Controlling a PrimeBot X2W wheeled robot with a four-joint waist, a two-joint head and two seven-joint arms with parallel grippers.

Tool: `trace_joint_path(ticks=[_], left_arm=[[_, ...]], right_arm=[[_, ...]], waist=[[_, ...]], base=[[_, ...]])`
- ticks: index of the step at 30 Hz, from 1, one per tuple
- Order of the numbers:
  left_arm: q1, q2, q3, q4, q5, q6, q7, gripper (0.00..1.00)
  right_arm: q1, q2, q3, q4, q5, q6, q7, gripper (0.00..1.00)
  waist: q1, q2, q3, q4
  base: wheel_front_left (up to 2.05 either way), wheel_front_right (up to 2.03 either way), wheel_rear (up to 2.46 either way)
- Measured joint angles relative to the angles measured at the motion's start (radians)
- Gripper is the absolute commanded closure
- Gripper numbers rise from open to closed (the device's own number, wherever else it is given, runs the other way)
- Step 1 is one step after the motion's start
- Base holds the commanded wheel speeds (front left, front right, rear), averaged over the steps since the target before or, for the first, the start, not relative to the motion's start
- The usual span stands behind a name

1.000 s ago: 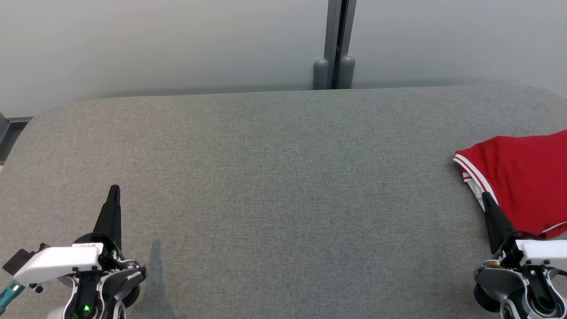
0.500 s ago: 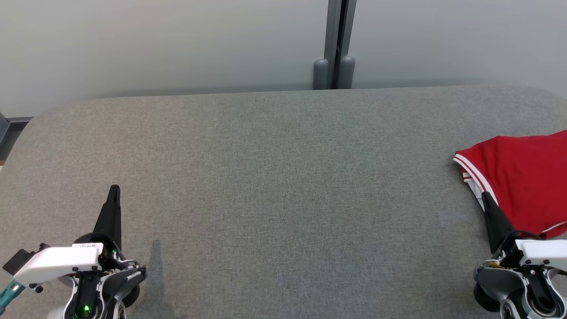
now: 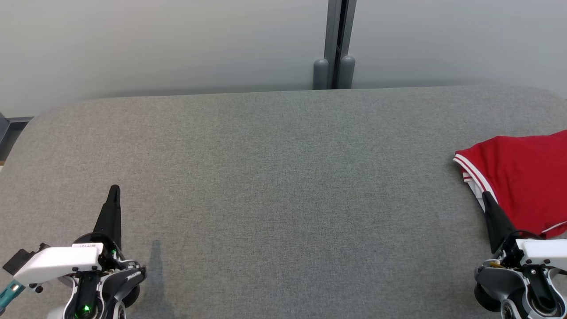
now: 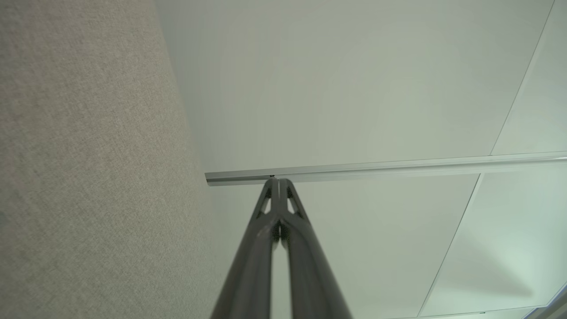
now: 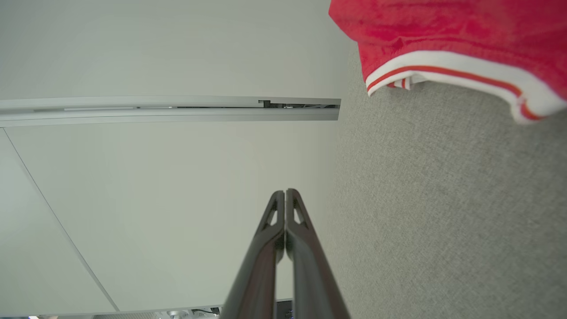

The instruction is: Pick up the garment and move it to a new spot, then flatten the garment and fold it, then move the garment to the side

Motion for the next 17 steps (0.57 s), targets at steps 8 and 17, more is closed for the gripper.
trace_joint_path(ticks=[8, 17], left_arm=[[0.000, 0.000, 0.000, 0.000, 0.000, 0.000, 0.000, 1.00], [0.000, 0.000, 0.000, 0.000, 0.000, 0.000, 0.000, 1.00]], right_arm=[[0.000, -0.007, 0.010, -0.001, 0.008, 0.000, -0.007, 1.00], [0.000, -0.016, 0.024, -0.003, 0.019, 0.000, -0.017, 1.00]], waist=[[0.0000, 0.0000, 0.000, 0.000], [0.0000, 0.0000, 0.000, 0.000]], base=[[0.00, 0.00, 0.00], [0.00, 0.00, 0.00]])
